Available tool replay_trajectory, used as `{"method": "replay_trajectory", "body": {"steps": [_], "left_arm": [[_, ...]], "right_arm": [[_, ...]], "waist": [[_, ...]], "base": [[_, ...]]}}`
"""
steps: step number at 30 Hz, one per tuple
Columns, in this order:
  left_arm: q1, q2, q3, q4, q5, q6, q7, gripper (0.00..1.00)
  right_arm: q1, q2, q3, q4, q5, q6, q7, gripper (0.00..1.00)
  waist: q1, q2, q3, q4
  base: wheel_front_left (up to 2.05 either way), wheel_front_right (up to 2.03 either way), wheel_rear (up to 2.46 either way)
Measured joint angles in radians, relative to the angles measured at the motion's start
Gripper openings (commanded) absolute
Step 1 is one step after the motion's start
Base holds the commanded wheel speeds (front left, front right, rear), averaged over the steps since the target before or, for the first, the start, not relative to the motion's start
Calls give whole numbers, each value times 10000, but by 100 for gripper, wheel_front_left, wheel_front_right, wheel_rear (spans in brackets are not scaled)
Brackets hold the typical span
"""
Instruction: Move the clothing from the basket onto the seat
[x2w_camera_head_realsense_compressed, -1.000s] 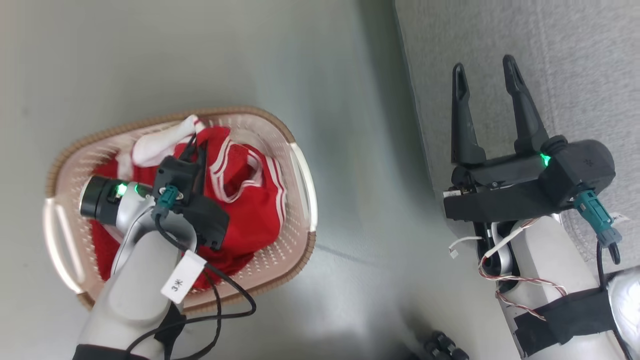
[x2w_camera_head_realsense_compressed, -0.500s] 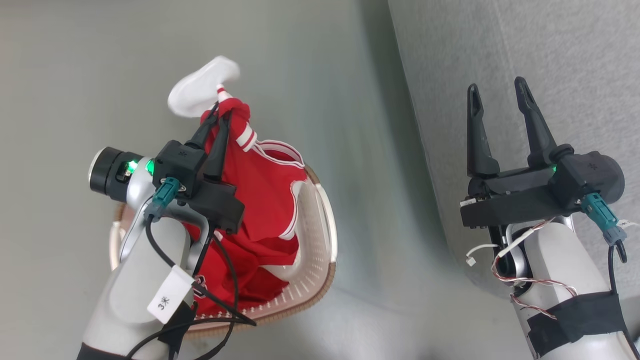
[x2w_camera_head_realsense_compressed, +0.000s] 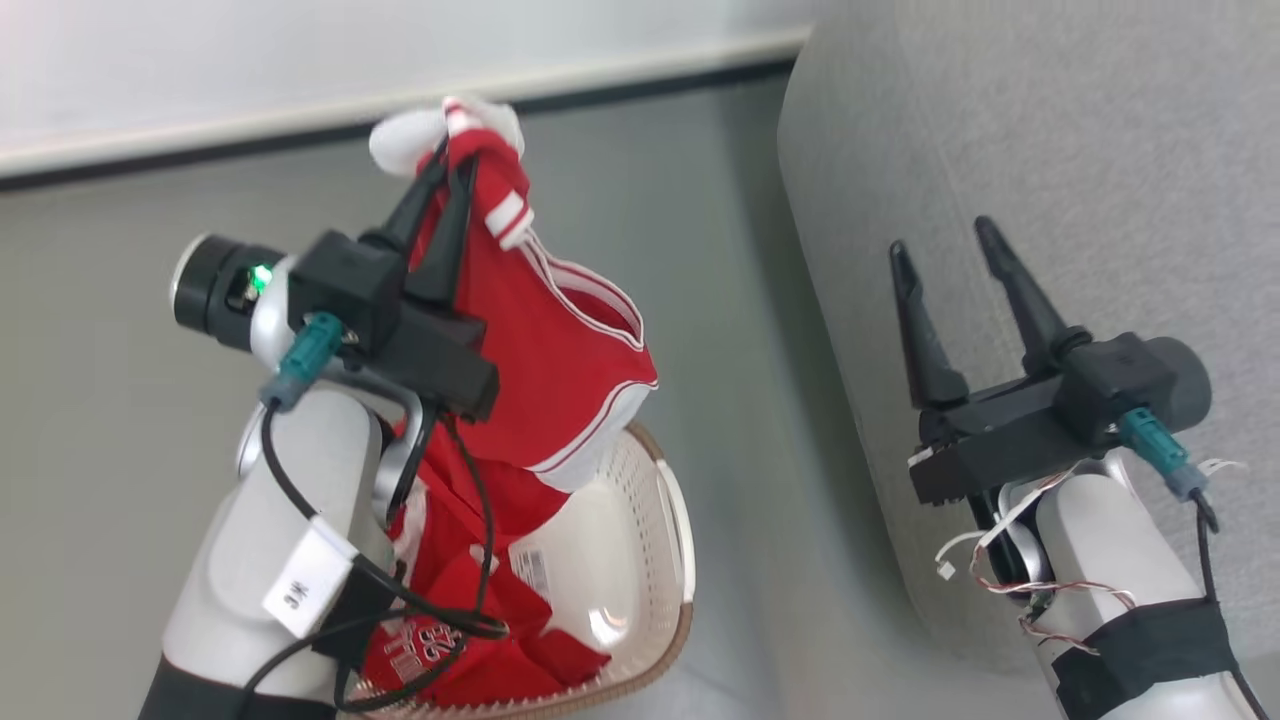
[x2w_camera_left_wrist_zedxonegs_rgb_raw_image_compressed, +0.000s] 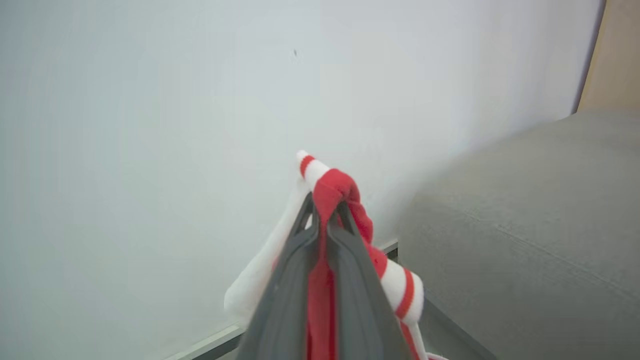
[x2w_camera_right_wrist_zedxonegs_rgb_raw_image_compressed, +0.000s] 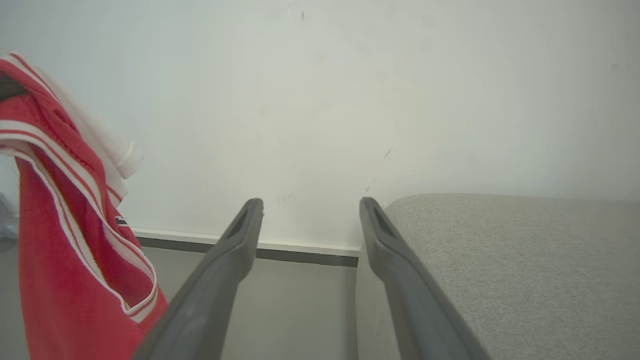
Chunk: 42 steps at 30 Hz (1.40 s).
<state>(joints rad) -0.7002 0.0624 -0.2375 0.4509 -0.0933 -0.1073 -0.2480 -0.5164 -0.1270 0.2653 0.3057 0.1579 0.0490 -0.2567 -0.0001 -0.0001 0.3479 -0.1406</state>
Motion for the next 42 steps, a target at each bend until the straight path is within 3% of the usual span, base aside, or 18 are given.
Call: {"method": "replay_trajectory", "body": {"steps": [17, 27, 36, 42], "left_arm": [[-260, -161, -295, 901, -936, -86, 1016, 0], [-292, -267, -754, 1264, -1239, -144, 1624, 0], [-283, -293, -1655, 897, -1728, 203, 2117, 0], [-286, -297, -2265, 571, -2242, 474, 2391, 0]], "right_arm": [[143, 84, 1476, 1624, -182, 663, 0, 100], [514, 481, 2773, 2635, 15, 746, 0, 100], [645, 604, 4859, 2738, 777, 754, 0, 100], [309, 616, 5267, 3150, 986, 755, 2, 100]], "waist": [[0, 0, -2408, 5], [0, 0, -3821, 48], [1, 0, -4425, 325], [1, 1, -4549, 564]], "base": [[0, 0, 0], [0, 0, 0], [0, 0, 0], [0, 0, 0]]}}
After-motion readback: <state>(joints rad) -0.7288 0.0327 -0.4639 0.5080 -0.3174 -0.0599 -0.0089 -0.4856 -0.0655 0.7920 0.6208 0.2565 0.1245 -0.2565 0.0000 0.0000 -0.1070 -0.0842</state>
